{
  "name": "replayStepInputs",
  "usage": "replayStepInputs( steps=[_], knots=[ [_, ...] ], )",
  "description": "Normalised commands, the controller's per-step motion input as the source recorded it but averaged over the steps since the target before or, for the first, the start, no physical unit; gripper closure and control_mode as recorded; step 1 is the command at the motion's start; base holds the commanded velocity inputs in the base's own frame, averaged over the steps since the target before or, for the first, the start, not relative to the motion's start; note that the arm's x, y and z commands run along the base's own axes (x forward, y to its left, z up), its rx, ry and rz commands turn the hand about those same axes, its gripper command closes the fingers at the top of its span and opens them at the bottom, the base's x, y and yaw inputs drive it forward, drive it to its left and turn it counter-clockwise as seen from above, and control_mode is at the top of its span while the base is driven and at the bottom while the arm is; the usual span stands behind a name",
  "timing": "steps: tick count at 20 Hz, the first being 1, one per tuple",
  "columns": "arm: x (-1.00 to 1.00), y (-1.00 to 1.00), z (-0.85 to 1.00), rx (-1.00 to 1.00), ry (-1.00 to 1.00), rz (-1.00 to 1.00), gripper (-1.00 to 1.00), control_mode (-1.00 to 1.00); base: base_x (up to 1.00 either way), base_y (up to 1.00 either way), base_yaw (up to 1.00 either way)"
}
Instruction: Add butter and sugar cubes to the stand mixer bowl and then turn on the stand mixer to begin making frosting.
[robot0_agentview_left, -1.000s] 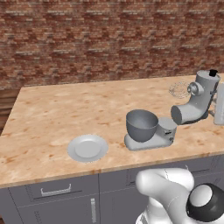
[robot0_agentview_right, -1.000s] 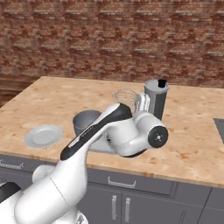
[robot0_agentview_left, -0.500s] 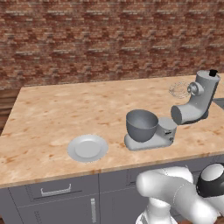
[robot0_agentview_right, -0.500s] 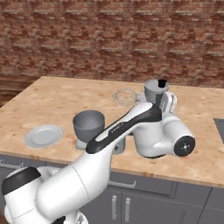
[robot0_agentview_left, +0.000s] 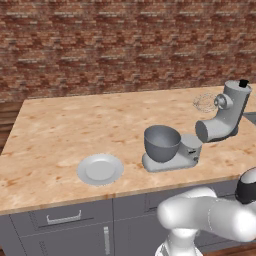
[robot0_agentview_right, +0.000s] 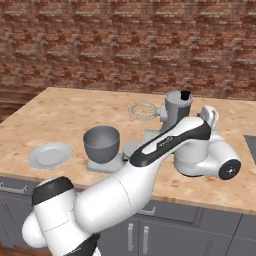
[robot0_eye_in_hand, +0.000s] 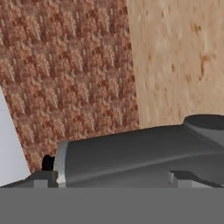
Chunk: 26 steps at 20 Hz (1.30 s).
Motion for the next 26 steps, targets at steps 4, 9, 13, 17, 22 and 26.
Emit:
replayStepInputs(
  steps=[4,9,13,17,22,26],
  knots=[
    [0.66,-0.03,-0.17,0.0,-0.02,0.08,-1.0,-1.0,0.0,0.0,0.0],
    [0.72,-0.07,-0.07,0.0,-0.03,0.09,-1.0,-1.0,0.0,0.0,0.0],
    [0.87,-0.12,-0.07,0.0,-0.01,0.06,-1.0,-1.0,0.0,0.0,0.0],
    [0.79,-0.1,-0.07,0.0,0.0,0.06,-1.0,-1.0,0.0,0.0,0.0],
    [0.39,-0.01,-0.05,0.0,-0.01,0.08,-1.0,-1.0,0.0,0.0,0.0],
    [-0.04,0.08,0.0,0.0,-0.02,0.09,-1.0,-1.0,0.0,0.0,0.0]
  ],
)
